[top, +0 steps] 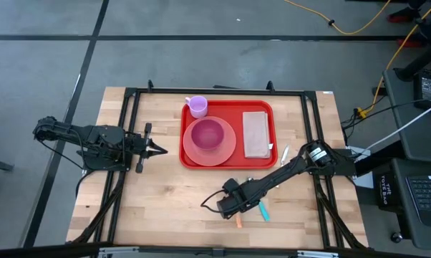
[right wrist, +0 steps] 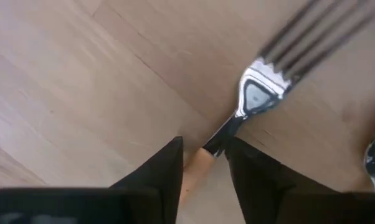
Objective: Set up tray
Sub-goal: Put the orange fork on the brown table napkin
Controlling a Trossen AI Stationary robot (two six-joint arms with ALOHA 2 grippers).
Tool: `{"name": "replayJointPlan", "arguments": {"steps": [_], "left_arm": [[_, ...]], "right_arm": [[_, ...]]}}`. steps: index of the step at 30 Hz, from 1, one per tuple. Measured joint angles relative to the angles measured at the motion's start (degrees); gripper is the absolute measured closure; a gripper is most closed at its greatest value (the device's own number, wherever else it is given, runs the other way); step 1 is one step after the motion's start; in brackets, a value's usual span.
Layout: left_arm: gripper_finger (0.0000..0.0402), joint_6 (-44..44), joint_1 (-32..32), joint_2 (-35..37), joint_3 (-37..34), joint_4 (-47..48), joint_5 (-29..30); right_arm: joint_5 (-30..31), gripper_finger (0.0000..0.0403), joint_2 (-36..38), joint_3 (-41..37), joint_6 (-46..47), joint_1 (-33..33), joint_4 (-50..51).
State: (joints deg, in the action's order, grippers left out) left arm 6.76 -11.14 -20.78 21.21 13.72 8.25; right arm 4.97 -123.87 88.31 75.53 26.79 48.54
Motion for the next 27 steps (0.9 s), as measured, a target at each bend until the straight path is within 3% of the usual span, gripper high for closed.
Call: {"name": "replayJointPlan", "arguments": {"steps": [6,20,27], "left_arm": [[0.0394,0.0,0.0,0.0,0.0,0.0,0.0],[0.0396,0.0,0.0,0.0,0.0,0.0,0.0],[0.0399,0.0,0.0,0.0,0.0,0.0,0.0]], "right_arm": [[0.0,0.0299,0.0,0.0,0.1,0.0,0.0],[0.0,0.0307,0.0,0.0,-5.1,0.0,-0.1],[0.3,0.0358,0.0,0.0,-5.2,0.0,-0.1]]}}
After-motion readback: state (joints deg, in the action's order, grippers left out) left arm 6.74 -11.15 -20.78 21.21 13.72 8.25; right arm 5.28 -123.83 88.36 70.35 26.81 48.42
